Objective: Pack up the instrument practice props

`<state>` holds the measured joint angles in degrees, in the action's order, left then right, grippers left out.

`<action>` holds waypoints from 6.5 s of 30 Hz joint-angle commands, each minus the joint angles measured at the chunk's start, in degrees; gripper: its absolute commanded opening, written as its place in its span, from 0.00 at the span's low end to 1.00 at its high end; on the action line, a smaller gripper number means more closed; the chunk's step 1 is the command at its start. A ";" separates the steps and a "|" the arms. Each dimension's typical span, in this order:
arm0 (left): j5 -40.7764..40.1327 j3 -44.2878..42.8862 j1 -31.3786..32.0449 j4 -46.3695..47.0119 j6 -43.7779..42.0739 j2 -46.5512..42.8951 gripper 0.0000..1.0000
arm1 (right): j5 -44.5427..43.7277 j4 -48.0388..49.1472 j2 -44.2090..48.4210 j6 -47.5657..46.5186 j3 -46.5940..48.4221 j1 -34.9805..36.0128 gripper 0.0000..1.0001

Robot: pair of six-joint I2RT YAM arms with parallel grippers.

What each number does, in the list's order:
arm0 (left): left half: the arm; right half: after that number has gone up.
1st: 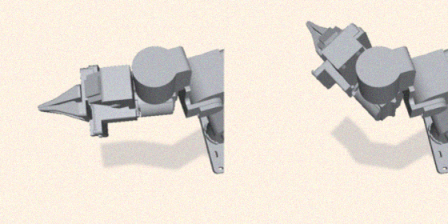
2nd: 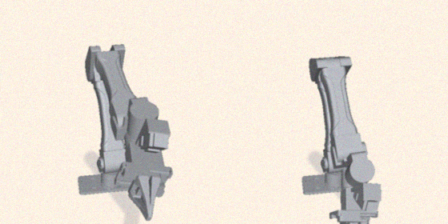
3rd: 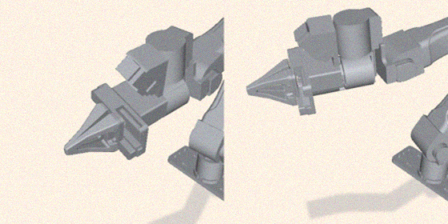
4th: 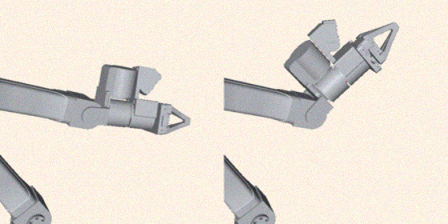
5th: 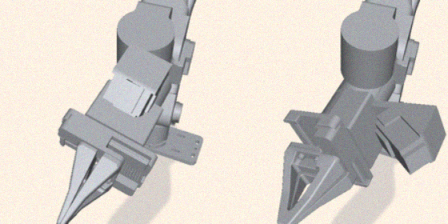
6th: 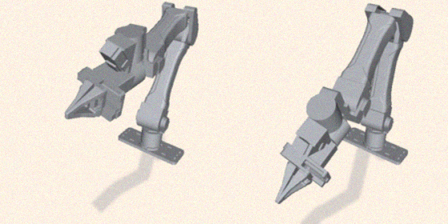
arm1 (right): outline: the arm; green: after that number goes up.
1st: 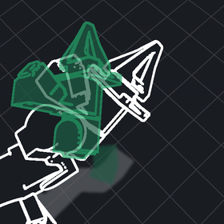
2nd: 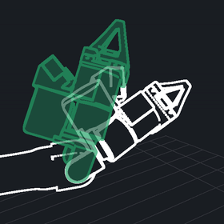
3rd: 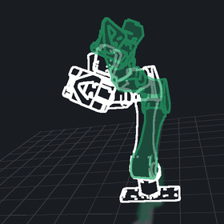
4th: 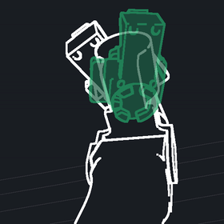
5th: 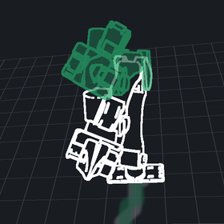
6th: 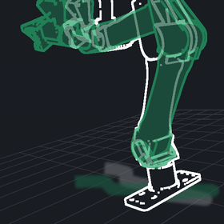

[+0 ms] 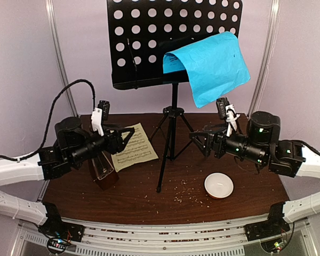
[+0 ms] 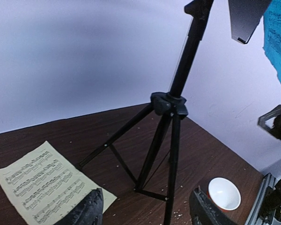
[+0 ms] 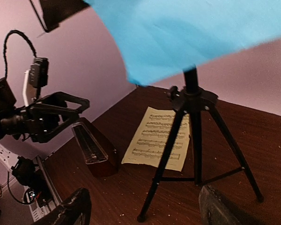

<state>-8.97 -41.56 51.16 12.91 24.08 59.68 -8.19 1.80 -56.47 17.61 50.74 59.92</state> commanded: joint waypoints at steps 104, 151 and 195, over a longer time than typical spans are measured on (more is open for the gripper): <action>26.48 -7.86 -10.56 9.40 -14.62 25.80 0.72 | -0.17 19.53 -24.93 -4.24 -1.27 -15.40 0.00; 53.55 -21.58 -5.71 27.90 12.51 19.98 0.63 | 1.21 18.85 -11.99 2.30 -9.85 -14.42 0.82; 45.43 -44.33 -5.85 36.29 34.73 28.05 0.00 | 13.96 -0.15 6.34 11.56 -0.22 -1.23 0.69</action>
<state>39.68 -84.31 45.12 48.25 53.74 84.53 -0.45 5.41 -50.81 28.03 46.54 57.71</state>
